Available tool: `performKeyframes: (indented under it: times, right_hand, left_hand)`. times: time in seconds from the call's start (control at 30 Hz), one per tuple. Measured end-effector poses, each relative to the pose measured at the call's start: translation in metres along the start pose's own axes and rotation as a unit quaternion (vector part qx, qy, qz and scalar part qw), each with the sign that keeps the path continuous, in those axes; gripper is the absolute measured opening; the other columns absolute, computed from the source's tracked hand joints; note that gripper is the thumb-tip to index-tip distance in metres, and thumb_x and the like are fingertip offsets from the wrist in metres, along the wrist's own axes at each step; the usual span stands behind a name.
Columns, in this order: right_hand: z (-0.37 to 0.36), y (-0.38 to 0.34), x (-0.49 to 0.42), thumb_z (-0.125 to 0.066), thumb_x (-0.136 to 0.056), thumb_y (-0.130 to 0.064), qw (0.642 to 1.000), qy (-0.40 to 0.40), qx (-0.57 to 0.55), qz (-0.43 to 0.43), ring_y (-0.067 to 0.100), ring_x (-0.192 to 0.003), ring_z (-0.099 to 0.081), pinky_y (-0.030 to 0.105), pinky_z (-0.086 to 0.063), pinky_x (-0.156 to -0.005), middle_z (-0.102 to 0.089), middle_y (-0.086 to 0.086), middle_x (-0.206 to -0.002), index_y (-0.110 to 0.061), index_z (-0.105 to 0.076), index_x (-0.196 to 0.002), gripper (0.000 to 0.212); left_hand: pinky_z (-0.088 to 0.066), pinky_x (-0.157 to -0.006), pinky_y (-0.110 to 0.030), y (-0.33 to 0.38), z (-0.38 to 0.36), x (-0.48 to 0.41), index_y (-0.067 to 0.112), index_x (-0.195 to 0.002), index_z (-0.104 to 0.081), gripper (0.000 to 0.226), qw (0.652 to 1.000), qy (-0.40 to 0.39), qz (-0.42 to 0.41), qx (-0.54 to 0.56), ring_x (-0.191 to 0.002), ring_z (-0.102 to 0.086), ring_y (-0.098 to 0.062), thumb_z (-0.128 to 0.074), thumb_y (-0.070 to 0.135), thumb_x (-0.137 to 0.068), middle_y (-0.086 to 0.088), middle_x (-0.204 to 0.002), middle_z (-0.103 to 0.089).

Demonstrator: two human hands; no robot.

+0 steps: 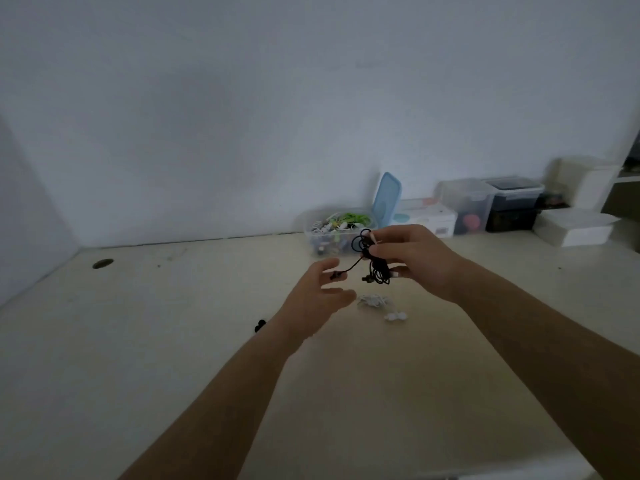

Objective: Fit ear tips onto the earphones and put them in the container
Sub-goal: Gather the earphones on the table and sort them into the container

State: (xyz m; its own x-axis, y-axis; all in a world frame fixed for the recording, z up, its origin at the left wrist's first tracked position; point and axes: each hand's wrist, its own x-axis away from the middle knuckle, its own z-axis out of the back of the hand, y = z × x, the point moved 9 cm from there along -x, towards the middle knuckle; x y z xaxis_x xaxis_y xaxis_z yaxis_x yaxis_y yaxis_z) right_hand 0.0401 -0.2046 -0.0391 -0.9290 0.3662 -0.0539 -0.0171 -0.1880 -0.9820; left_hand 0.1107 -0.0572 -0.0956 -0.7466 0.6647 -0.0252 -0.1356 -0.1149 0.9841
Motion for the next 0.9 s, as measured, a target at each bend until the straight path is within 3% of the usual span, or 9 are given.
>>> performKeyframes:
  times: [0.07, 0.17, 0.3, 0.47, 0.57, 0.63, 0.7, 0.83, 0.9]
  right_hand:
    - [-0.018, -0.003, 0.002, -0.065, -0.091, -0.008, 1.000, -0.014, -0.014, -0.004, 0.018, -0.085, -0.069, 0.031, -0.053, -0.076, -0.076, 0.009, -0.098, -0.016, -0.072, -0.102, 0.014]
    - [-0.041, 0.007, 0.007, -0.063, -0.092, -0.006, 0.998, -0.038, -0.043, -0.028, 0.025, -0.090, -0.069, 0.039, -0.052, -0.084, -0.076, 0.014, -0.098, -0.010, -0.070, -0.103, 0.014]
    - [-0.064, 0.029, 0.015, -0.059, -0.093, -0.001, 0.996, -0.058, -0.031, -0.062, 0.027, -0.084, -0.068, 0.038, -0.051, -0.076, -0.073, 0.017, -0.092, -0.006, -0.068, -0.099, 0.013]
    - [-0.079, 0.052, 0.019, -0.065, -0.090, -0.006, 0.984, -0.071, 0.149, -0.070, 0.026, -0.082, -0.070, 0.037, -0.061, -0.075, -0.070, 0.012, -0.095, -0.011, -0.065, -0.114, 0.024]
    - [-0.085, 0.046, 0.022, -0.068, -0.089, -0.020, 0.944, -0.070, 0.321, -0.023, 0.018, -0.080, -0.066, 0.024, -0.055, -0.064, -0.066, -0.001, -0.098, -0.022, -0.062, -0.119, 0.031]
    - [-0.088, 0.038, 0.025, -0.069, -0.088, -0.033, 0.893, -0.053, 0.446, 0.031, 0.012, -0.089, -0.059, 0.024, -0.050, -0.076, -0.059, -0.004, -0.110, -0.028, -0.057, -0.128, 0.042]
    - [-0.092, 0.026, 0.030, -0.070, -0.084, -0.038, 0.859, -0.019, 0.501, 0.100, 0.013, -0.104, -0.053, 0.031, -0.047, -0.090, -0.052, -0.006, -0.119, -0.034, -0.056, -0.129, 0.047]
    - [-0.118, 0.009, 0.046, -0.070, -0.074, -0.013, 0.896, -0.078, 0.382, 0.210, 0.004, -0.086, -0.059, 0.019, -0.046, -0.073, -0.061, -0.010, -0.098, -0.032, -0.068, -0.096, 0.029]
    - [-0.129, 0.011, 0.052, -0.071, -0.073, -0.016, 0.897, -0.107, 0.366, 0.225, 0.006, -0.081, -0.060, 0.021, -0.048, -0.068, -0.063, -0.010, -0.089, -0.028, -0.067, -0.091, 0.022]
  left_hand:
    - [-0.055, -0.091, -0.039, -0.001, 0.004, 0.015, 0.018, -0.130, -0.054, 0.041, 0.991, -0.007, 0.028, 0.133, -0.104, -0.067, -0.023, -0.065, 0.007, -0.092, -0.007, -0.123, -0.066]
    - [-0.058, -0.079, -0.031, -0.010, 0.015, 0.030, 0.008, -0.116, -0.063, 0.020, 0.974, 0.011, 0.049, 0.222, -0.091, -0.071, -0.025, -0.054, 0.005, -0.099, -0.016, -0.114, -0.070]
    - [-0.059, -0.075, -0.026, -0.032, 0.030, 0.053, 0.001, -0.109, -0.064, 0.025, 0.975, 0.029, 0.073, 0.210, -0.089, -0.070, -0.025, -0.044, -0.008, -0.098, -0.017, -0.108, -0.069]
    - [-0.058, -0.078, -0.023, -0.049, 0.042, 0.075, -0.001, -0.113, -0.062, 0.029, 0.992, 0.042, 0.061, 0.106, -0.089, -0.073, -0.020, -0.043, -0.013, -0.095, -0.019, -0.109, -0.069]
    - [-0.059, -0.078, -0.026, -0.054, 0.045, 0.085, 0.004, -0.112, -0.058, 0.018, 0.994, 0.067, 0.049, 0.077, -0.090, -0.074, -0.022, -0.054, -0.003, -0.095, -0.018, -0.105, -0.071]
    - [-0.060, -0.079, -0.031, -0.054, 0.046, 0.089, 0.009, -0.105, -0.053, 0.019, 0.993, 0.087, 0.045, 0.064, -0.085, -0.075, -0.021, -0.066, 0.007, -0.092, -0.014, -0.097, -0.074]
    - [-0.060, -0.073, -0.030, -0.051, 0.048, 0.089, 0.010, -0.097, -0.052, 0.022, 0.994, 0.097, 0.038, 0.042, -0.080, -0.075, -0.021, -0.072, 0.014, -0.089, -0.010, -0.089, -0.076]
    - [-0.058, -0.066, -0.027, -0.046, 0.048, 0.087, 0.006, -0.097, -0.054, 0.016, 0.994, 0.095, 0.037, 0.045, -0.078, -0.075, -0.023, -0.065, 0.017, -0.093, -0.008, -0.087, -0.077]
    - [-0.057, -0.062, -0.025, -0.045, 0.051, 0.086, -0.001, -0.101, -0.056, 0.019, 0.992, 0.105, 0.044, 0.063, -0.073, -0.074, -0.021, -0.064, 0.015, -0.094, -0.008, -0.084, -0.077]
